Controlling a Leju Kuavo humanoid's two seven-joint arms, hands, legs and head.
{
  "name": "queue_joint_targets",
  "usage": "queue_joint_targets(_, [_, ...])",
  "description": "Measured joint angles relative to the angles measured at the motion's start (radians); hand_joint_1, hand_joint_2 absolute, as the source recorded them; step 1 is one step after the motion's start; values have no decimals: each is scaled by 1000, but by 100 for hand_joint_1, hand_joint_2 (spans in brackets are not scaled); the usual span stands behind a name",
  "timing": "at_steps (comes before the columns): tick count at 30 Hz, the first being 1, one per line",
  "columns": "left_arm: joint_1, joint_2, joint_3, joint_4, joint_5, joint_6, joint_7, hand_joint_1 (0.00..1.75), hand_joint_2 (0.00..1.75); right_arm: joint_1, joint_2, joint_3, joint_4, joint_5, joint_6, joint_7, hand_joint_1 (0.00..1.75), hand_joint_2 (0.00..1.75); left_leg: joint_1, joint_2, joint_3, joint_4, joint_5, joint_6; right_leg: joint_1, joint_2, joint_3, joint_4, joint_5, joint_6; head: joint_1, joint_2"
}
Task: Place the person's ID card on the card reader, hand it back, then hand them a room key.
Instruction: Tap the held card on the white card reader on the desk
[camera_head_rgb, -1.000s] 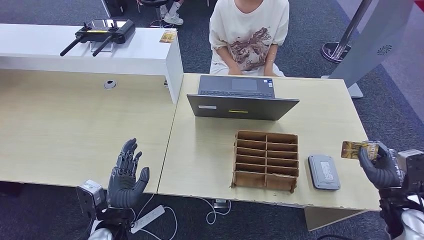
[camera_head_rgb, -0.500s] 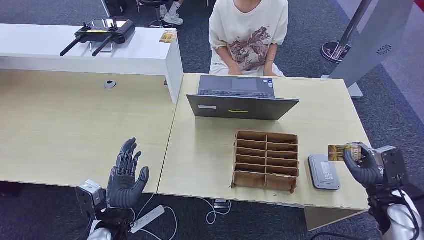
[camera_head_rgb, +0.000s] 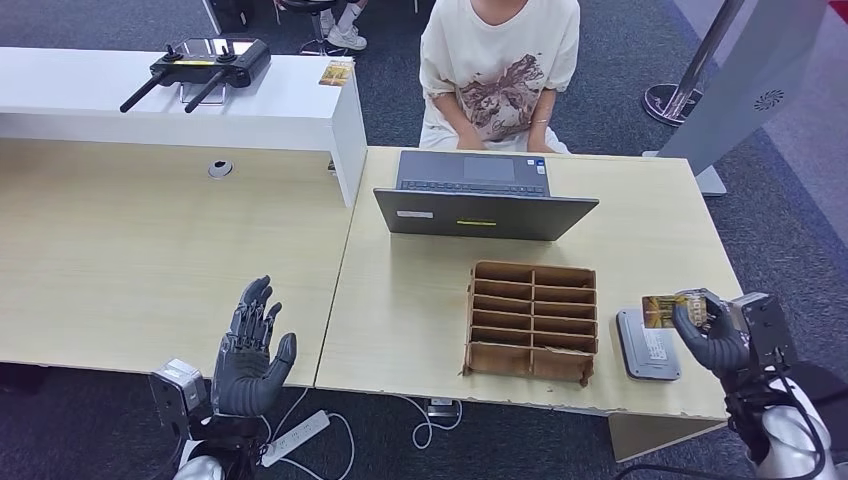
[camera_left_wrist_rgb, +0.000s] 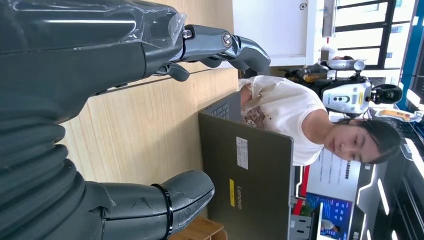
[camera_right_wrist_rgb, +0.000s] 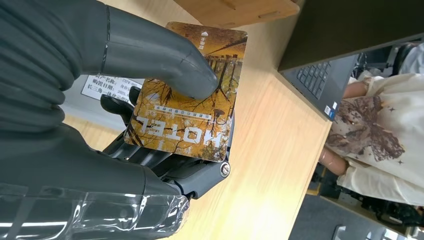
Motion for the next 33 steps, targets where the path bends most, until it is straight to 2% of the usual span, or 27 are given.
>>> queue_joint_targets(8, [0, 1, 0, 0, 1, -8, 0, 0, 175, 13, 0, 31, 4, 27, -6, 15, 175, 175, 0, 0, 0, 0, 0, 0, 0, 0, 0, 0, 0, 0, 0, 0])
queue_joint_targets(25, [7, 25, 0, 0, -3, -2, -12, 0, 175, 15, -22, 60, 16, 18, 17, -9, 175, 175, 0, 0, 0, 0, 0, 0, 0, 0, 0, 0, 0, 0, 0, 0])
queue_joint_targets(33, [20, 38, -6, -16, -22, 38, -30, 0, 175, 24, -26, 72, 22, -11, 8, -24, 175, 175, 0, 0, 0, 0, 0, 0, 0, 0, 0, 0, 0, 0, 0, 0])
